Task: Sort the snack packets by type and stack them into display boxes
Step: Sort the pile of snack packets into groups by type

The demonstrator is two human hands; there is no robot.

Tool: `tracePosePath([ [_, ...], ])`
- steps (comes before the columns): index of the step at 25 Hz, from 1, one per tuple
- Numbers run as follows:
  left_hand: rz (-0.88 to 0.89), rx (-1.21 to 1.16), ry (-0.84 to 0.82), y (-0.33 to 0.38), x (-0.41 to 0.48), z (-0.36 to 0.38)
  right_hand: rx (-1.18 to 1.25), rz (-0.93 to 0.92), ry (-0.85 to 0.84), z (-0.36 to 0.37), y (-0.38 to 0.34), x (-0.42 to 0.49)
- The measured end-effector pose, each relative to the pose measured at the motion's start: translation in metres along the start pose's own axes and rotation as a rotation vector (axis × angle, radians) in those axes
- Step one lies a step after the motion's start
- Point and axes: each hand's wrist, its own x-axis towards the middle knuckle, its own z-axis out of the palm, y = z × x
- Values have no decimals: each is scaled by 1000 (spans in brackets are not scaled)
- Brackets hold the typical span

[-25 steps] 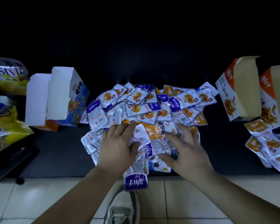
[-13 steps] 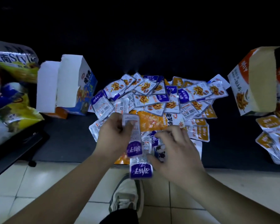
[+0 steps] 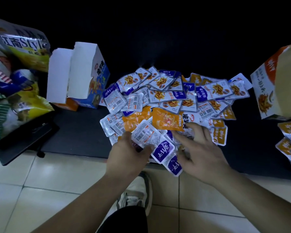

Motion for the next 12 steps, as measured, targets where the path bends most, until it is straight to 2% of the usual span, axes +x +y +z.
tracePosePath([
  [3,252,289,149,-6,9,8,-19,30,-73,1,-4,-3],
  [6,287,413,157,5,15,12,-81,27,-95,1,-6,-1],
  [8,224,348,97,12,18,13,-68,11,-23,-2,2,4],
  [12,256,69,-47,21,19,9,-47,12,25,-1,14,10],
])
